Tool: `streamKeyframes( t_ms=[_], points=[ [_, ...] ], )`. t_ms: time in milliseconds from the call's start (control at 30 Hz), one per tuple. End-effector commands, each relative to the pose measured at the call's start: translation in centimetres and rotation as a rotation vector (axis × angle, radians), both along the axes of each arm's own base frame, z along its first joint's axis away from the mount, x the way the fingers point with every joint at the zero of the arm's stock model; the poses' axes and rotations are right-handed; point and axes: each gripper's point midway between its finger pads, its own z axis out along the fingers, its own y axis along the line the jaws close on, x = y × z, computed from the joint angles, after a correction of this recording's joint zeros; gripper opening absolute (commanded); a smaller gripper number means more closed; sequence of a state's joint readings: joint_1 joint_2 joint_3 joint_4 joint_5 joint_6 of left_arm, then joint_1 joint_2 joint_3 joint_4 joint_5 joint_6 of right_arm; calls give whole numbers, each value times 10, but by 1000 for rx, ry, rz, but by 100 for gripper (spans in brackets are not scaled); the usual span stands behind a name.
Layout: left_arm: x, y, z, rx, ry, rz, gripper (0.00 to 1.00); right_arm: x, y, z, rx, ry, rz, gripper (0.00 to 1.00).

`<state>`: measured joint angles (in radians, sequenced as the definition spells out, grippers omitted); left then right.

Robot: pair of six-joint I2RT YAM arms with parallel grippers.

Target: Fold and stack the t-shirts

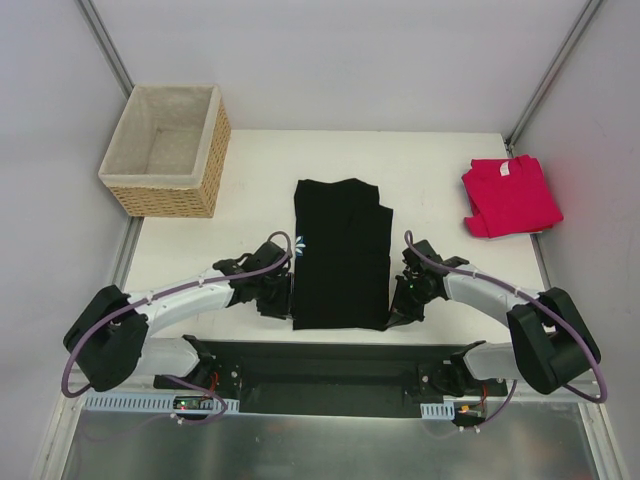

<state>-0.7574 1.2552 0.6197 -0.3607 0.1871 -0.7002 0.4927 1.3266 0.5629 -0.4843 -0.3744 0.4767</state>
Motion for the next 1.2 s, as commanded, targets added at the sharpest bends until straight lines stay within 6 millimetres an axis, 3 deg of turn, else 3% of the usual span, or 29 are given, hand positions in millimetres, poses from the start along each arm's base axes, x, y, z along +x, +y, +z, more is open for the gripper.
streamKeyframes(
  t_ms=[0, 433, 533, 633, 767, 933, 1167],
  points=[
    [-3, -12, -5, -63, 43, 1, 31, 8, -2, 8, -15, -45, 6, 1],
    [-11, -23, -21, -91, 107, -20, 27, 11, -2, 10, -15, -58, 12, 1],
    [-11, -24, -22, -93, 111, -27, 17, 12, -2, 12, -20, -63, 18, 1],
    [-12, -25, -21, -98, 113, -31, 0, 13, -3, 16, -23, -73, 21, 1],
    [-16, -27, -17, -114, 132, -48, 0, 13, -3, 26, -19, -90, 28, 1],
    [-26, -22, -3, -113, 151, -68, 0, -5, -3, 45, -15, -103, 61, 1],
    [-41, -13, 18, -126, 159, -78, 0, -38, -12, 52, -16, -87, 41, 1]
  ],
)
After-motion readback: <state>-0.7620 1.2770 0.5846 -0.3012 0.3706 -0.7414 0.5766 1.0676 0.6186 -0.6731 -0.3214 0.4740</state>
